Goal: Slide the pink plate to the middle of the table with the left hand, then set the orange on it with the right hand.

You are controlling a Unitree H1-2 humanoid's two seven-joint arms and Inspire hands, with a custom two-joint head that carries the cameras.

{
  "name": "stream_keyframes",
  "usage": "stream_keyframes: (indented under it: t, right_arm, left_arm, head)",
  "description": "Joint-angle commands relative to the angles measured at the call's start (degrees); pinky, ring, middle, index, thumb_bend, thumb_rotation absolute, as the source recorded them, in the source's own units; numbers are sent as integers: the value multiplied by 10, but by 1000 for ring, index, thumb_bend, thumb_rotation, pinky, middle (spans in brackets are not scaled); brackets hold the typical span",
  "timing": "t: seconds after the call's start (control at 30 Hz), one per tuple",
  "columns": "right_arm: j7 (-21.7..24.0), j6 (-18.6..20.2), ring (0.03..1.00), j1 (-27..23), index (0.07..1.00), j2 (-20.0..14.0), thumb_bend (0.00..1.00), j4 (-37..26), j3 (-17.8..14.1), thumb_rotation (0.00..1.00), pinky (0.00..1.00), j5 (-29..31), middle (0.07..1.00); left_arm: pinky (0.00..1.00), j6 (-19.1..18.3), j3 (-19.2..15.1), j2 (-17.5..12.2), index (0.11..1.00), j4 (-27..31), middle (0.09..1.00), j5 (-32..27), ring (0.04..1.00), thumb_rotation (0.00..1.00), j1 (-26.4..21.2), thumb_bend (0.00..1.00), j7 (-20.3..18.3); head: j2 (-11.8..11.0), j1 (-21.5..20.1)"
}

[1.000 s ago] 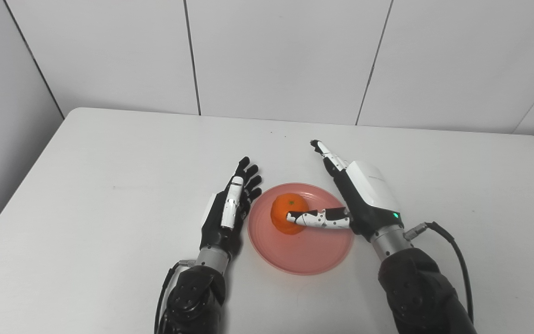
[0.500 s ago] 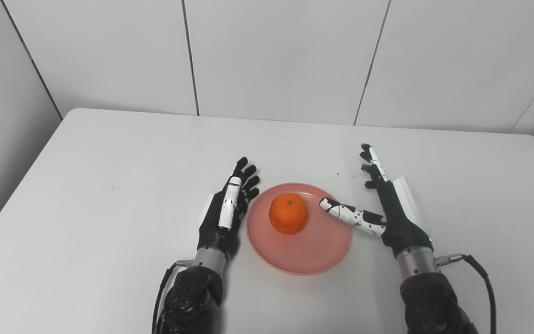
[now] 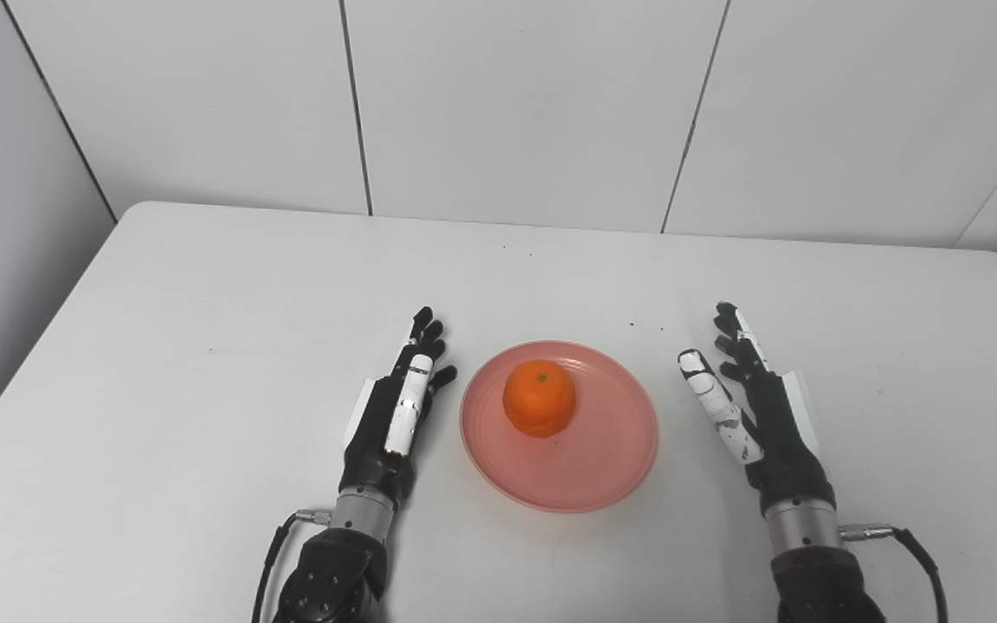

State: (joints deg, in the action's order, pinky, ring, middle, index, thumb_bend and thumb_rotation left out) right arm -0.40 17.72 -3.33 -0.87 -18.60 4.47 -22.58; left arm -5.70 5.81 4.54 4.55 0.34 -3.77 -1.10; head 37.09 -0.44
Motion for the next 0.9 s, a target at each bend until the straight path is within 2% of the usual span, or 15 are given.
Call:
stream_keyframes:
  t: [0.0,0.13,0.23,0.33,0.57,0.87]
  right_arm:
    - [-11,-18,917,-4,942,14,654,-10,-6,1000,899,16,938]
    - [-17,0,933,-1,938,37,567,-5,-18,1000,922,46,940]
    - [-21,-12,943,1,932,49,448,7,-24,1000,935,64,937]
    - [-25,-27,937,3,930,57,373,17,-24,1000,904,76,938]
    - [-34,-53,923,4,932,57,300,35,-13,1000,898,82,933]
    - [-33,-44,923,0,934,59,231,41,-7,1000,914,94,929]
  left_arm:
    - [1000,15,1,1,1000,19,1000,6,998,1000,0,406,2]
    - [1000,22,2,-2,1000,24,1000,13,997,1000,6,411,4]
    - [1000,24,0,-5,1000,25,1000,15,997,1000,9,409,2]
    - [1000,26,-3,-7,1000,23,1000,10,997,1000,11,398,-1]
    - [1000,23,-11,-9,1000,21,1000,-7,995,1000,13,386,-6]
    - [1000,23,-14,-10,1000,11,1000,-18,988,1000,7,389,-8]
  head:
    - [-1,-3]
    - [-2,-7]
    - [-4,-10]
    - [-7,-15]
    - [-9,-19]
    - [-14,-18]
